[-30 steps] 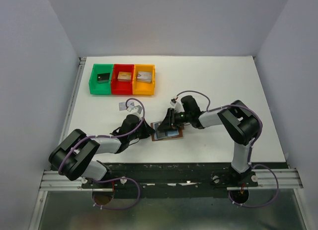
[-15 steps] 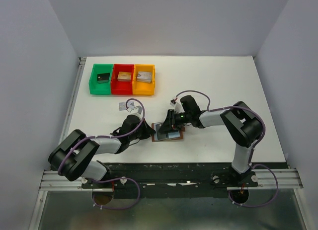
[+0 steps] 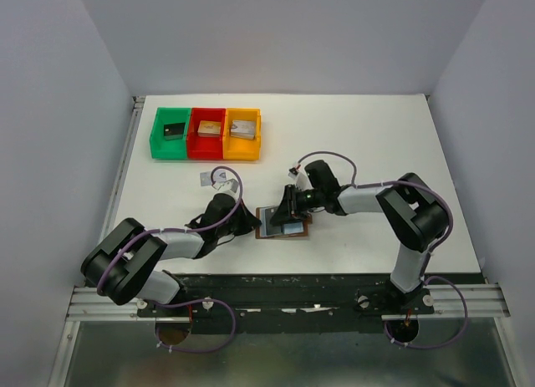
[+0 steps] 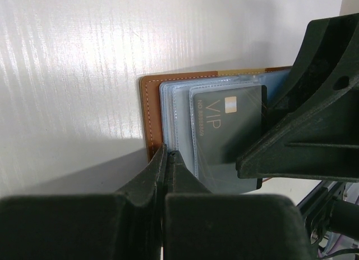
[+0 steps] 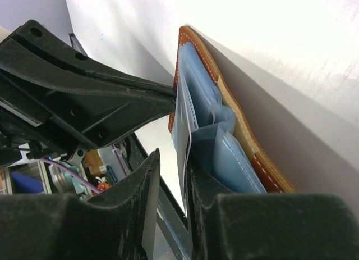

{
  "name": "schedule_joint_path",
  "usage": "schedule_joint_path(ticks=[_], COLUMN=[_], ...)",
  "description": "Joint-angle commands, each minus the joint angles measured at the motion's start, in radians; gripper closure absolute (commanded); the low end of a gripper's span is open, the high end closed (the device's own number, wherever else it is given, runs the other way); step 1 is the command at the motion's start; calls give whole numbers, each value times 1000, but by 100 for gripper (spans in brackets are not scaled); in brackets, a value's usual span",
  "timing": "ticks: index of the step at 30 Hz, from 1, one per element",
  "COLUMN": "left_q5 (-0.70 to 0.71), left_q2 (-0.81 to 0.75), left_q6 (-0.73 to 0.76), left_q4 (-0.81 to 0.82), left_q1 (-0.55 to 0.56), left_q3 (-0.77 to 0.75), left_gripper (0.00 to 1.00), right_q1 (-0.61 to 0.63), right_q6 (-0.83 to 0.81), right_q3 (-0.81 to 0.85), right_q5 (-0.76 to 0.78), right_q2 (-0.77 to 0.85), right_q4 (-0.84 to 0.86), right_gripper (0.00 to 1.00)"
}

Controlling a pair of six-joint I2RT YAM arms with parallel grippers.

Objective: Take the credit cards out of the card holder
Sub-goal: Remove the credit card from the card holder.

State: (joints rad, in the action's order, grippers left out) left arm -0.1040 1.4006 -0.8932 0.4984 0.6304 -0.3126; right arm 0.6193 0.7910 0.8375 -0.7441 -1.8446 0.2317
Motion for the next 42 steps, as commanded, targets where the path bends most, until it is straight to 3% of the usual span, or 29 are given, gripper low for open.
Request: schedule_joint_path(ticks=[1, 27, 42], left_q5=[21, 23, 33], left_q2=[34, 32, 5], left_q6=[10, 0, -6], left_q4=[-141, -136, -136], left_q1=[2, -3, -3], left_q3=[32, 40, 55], left_gripper=[100, 100, 100], right_q1=[-10, -59, -82], right_q6=[-30, -56, -61], right_q3=[-23, -66, -94], right_q5=[12, 11, 37], right_q2=[39, 102, 128], right_q4=[-32, -48, -54], right_gripper=[69, 70, 84])
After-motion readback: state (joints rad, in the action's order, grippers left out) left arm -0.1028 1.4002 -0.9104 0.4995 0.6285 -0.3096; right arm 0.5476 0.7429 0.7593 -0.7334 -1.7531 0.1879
